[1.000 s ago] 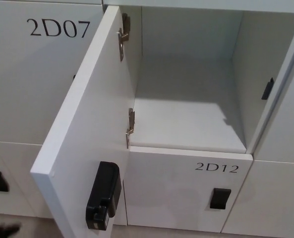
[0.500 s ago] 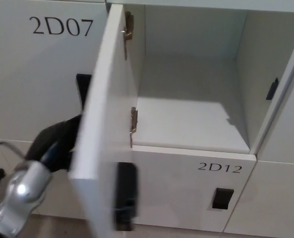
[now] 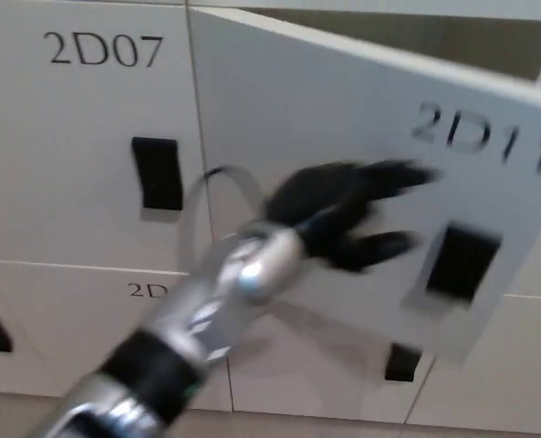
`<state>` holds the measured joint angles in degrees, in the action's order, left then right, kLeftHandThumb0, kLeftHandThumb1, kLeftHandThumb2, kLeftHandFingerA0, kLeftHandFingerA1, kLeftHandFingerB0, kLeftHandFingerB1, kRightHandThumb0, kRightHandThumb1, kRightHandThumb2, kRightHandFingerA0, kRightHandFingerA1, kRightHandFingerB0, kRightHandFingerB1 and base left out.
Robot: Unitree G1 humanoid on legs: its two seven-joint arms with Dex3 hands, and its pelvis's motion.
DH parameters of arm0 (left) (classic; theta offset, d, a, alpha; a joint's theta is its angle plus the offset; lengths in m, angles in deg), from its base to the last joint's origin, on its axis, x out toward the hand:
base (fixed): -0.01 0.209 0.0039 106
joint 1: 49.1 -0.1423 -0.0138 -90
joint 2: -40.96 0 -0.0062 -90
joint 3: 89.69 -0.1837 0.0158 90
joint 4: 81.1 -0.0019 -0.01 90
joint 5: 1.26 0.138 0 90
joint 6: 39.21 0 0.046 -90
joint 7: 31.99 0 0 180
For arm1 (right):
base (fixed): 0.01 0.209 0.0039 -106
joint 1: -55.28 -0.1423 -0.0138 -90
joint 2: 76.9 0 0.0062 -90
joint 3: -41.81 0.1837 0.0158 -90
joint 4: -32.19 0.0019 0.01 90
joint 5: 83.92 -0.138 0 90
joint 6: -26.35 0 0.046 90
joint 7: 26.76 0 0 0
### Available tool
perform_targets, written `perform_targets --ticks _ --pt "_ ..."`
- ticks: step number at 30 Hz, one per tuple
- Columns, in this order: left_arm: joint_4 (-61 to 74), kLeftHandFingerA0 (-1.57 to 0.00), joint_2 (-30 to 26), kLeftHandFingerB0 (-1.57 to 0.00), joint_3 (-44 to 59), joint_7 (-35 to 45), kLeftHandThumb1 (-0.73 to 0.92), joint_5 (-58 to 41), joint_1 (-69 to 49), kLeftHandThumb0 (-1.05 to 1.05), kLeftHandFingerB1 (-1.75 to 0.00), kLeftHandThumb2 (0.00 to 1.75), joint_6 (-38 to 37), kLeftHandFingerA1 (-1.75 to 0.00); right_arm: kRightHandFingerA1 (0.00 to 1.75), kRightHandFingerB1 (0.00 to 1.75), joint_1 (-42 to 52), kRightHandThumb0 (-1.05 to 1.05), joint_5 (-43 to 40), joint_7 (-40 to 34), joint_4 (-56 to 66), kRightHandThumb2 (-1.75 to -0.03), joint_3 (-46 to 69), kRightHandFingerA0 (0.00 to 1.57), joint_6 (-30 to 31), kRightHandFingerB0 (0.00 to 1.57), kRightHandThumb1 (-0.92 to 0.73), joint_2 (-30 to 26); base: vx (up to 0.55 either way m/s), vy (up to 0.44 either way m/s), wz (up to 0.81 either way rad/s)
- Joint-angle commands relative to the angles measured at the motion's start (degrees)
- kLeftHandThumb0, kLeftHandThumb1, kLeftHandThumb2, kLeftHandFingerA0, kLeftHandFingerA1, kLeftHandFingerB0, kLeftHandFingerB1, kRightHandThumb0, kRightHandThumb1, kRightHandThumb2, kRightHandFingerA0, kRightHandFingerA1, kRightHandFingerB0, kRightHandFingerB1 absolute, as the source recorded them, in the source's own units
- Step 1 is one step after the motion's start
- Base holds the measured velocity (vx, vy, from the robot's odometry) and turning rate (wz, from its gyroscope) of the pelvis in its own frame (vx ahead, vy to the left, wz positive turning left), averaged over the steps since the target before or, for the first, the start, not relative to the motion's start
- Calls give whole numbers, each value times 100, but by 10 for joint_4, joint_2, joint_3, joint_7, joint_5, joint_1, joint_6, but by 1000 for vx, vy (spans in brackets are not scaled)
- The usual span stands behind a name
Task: The robot uses its left hand to push the door of an open cabinet towards the right and closes it
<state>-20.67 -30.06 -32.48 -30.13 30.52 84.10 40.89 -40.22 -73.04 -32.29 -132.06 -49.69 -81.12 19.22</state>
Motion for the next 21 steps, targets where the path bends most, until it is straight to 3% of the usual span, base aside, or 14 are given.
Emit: perform_targets --ticks 1,4,5,6,8,9,13,16,17,21 --pt "56 -19 142 -18 -101 69 92 76 110 -76 -28 71 64 -38 37 32 -26 -56 6 -1 1 -67 -3 34 15 27 -90 -11 0 0 0" --pt "68 -19 118 -14 -122 70 92 83 74 -78 -31 72 59 -41 38 33 -26 -55 8 -2 1 -67 -5 36 13 29 -90 -17 0 0 0" --pt "74 -14 101 -8 -128 70 75 83 56 -76 -44 106 57 -51 38 33 -26 -54 8 -2 0 -67 -6 37 12 29 -90 -19 14 7 -9" --pt "81 -14 86 -8 -132 72 75 82 43 -76 -44 106 58 -51 38 33 -27 -54 7 -1 -1 -67 -5 37 13 29 -90 -20 12 6 -9" --pt "93 -15 68 -9 -133 83 75 80 32 -76 -43 106 65 -50 37 32 -30 -54 6 2 -2 -67 -5 36 14 29 -90 -20 0 0 0" --pt "113 -23 38 -17 -125 93 92 77 10 -76 -28 72 64 -35 37 32 -32 -55 6 2 -2 -67 -5 36 15 29 -90 -19 0 0 0" --pt "165 -23 -24 -16 -107 122 92 73 -37 -76 -28 73 72 -34 37 32 -38 -55 2 5 -2 -66 -2 36 17 29 -90 -18 0 0 0" --pt "206 -27 -101 -24 -68 103 91 47 -136 -70 -30 68 47 -33 38 33 -35 -53 2 5 0 -66 -2 38 15 30 -90 -19 0 0 0" --pt "225 -24 -147 -20 -46 99 92 32 -197 -72 -29 70 36 -33 53 46 -32 -53 5 0 -1 -104 -5 32 15 19 -71 -18 0 0 0" --pt "225 -26 -215 -22 2 81 91 -9 -299 -72 -29 70 -3 -34 54 46 -24 -52 5 -1 -2 -104 -6 33 9 19 -71 -16 0 0 0"
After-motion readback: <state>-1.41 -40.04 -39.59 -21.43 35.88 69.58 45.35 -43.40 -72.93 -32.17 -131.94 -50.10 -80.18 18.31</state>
